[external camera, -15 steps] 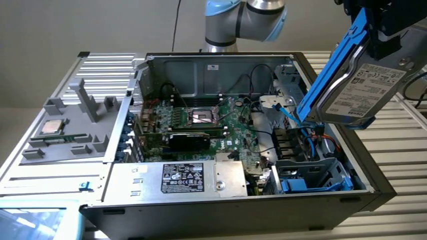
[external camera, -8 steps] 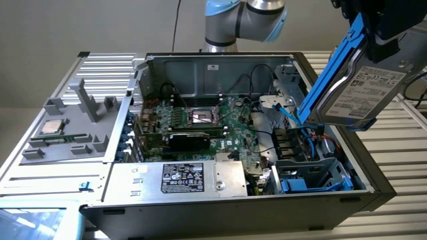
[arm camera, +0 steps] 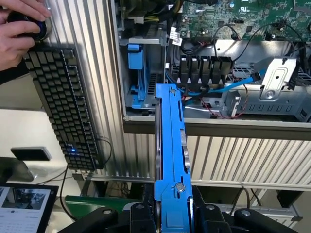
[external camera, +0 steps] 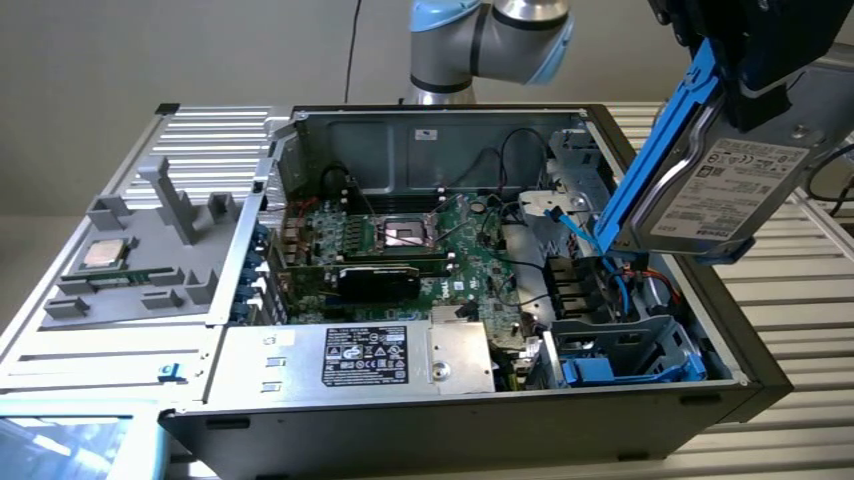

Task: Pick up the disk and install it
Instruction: 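Insert the disk into the insertion slot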

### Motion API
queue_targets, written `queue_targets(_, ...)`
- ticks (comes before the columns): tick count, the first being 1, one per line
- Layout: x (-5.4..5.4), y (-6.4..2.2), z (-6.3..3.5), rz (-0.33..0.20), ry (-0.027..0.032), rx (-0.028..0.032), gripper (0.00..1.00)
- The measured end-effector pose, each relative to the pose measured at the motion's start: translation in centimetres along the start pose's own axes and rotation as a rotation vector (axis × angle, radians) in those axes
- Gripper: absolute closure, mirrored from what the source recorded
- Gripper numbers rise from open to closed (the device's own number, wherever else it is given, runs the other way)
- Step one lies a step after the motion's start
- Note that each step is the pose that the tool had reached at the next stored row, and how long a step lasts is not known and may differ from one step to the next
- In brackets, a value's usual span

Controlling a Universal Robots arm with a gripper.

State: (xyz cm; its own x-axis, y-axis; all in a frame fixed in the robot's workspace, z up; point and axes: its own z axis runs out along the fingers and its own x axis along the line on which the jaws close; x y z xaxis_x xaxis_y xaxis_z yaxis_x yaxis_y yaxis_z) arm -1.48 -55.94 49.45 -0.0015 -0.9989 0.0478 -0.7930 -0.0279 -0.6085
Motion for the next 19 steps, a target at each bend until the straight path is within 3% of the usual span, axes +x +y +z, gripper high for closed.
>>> queue_targets(2, 0.0, 0.30, 0.00, 0.002, 0.0016, 0.0069, 0.62)
queue_targets(7, -0.1, 0.95, -0.12, 0.006, 0.0046, 0.0177, 0.62)
queue_targets(15, -0.2, 0.97, -0.12, 0.006, 0.0041, 0.0188, 0.62)
queue_targets(19, -0.4, 1.25, -0.25, 0.008, 0.0052, 0.0317, 0.62)
